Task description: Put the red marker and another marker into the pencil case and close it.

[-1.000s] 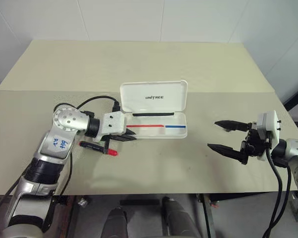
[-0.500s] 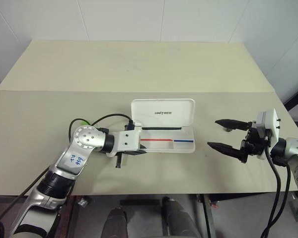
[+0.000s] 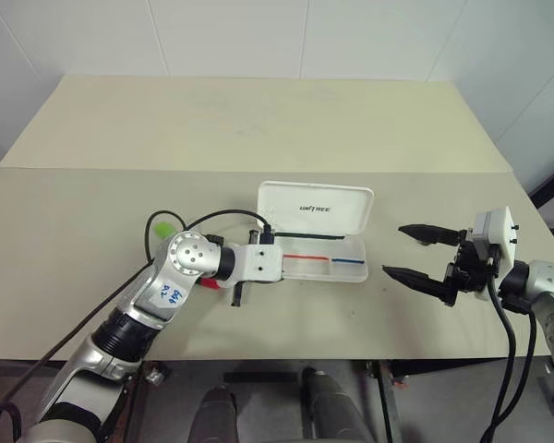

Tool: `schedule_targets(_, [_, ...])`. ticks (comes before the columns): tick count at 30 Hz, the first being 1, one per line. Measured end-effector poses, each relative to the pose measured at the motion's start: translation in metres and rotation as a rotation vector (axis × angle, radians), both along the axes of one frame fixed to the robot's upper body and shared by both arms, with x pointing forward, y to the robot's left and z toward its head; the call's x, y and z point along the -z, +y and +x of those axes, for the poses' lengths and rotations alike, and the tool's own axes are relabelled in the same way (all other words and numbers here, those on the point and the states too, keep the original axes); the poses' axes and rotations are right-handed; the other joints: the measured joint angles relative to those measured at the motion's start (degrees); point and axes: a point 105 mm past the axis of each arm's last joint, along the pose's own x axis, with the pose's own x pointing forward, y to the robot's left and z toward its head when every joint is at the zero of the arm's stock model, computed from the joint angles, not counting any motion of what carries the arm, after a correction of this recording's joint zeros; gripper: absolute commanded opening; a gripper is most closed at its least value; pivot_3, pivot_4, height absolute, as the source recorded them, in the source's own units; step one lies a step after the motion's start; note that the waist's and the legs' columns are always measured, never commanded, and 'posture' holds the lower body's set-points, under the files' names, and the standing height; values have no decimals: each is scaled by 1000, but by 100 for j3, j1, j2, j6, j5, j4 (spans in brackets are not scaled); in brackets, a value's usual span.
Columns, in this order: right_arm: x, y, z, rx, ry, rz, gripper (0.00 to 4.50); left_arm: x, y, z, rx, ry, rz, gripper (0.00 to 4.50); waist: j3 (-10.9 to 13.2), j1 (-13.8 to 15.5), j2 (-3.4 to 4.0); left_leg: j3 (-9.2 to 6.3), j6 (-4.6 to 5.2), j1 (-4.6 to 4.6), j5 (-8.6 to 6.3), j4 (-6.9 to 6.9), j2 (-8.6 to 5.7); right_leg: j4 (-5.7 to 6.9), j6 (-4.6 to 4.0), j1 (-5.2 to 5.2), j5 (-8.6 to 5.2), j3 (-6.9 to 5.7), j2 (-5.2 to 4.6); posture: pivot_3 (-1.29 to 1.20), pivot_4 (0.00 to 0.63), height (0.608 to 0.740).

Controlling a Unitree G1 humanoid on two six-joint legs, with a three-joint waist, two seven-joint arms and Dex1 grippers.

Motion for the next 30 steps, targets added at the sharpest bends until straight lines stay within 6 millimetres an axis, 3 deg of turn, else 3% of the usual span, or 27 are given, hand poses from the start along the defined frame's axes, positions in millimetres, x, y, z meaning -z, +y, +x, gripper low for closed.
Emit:
schedule_targets(7, [-1,0,1,2,-3,1,4500,-2,-8,-9,-59,11,23,36,0,-21,0,0,0,-2,0,-7,0,-6,0,-1,0,0,0,0,150,740])
schedule_targets(21, [-4,0,8,-12,-5,-1,4500,-5,-13,-19,-85,43,14,4481,0,-27,0,0,1,-2,-1,-13,0,-10,0,-2,-4,0,0,0,150,740])
schedule_targets(25, [-1,2,8,-34,10,-2,4500,-14,-25,-33,-28,102,-62,4481,0,-26,0,0,1,-3,-1,-12,0,-10,1,-2,-4,0,0,0,150,740])
schedule_targets(30, [-1,2,10,-40,12,-1,4500,-31,-19,-37,-11,118,-120,4481,1,-46,0,0,1,-1,-1,-11,0,-9,1,-2,-4,0,0,0,150,740])
